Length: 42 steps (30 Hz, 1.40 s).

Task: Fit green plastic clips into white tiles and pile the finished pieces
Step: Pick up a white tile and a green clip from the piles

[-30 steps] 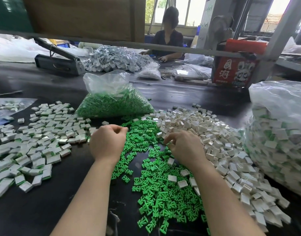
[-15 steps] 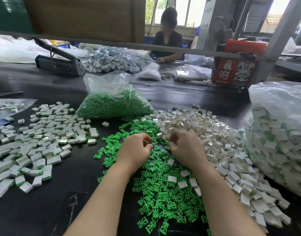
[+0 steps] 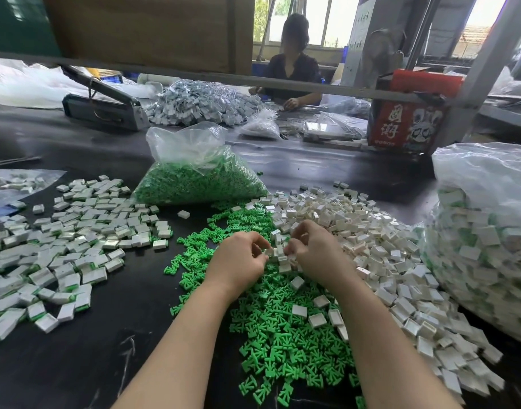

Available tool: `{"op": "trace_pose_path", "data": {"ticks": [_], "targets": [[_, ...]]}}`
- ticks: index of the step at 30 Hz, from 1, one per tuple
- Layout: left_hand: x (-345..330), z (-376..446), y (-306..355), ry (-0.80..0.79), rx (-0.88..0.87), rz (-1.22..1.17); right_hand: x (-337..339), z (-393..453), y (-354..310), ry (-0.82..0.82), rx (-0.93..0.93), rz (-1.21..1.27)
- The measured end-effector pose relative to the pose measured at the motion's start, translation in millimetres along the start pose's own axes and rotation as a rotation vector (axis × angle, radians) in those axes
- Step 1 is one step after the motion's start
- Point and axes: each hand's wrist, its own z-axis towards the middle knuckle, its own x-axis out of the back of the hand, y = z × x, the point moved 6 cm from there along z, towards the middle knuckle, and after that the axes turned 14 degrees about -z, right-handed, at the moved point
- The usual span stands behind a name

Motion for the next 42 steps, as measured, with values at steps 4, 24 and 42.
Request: {"op": "trace_pose_path", "data": {"ticks": [4,24,42], "targets": [[-1.0,1.3,-1.3,-0.014,0.001,-0.006,2.6,-4.7,-2.0,-0.03,-0.01,0.26],[4.1,2.8,4.6,0.1,-0.032,-0.467,20.9,-10.0,-8.1,0.074,0.07,0.641],[1.0,3.4,2.5,0.025,0.086,-0.922,16.4,-6.0,-8.2,0.056,0.061,0.946]]}}
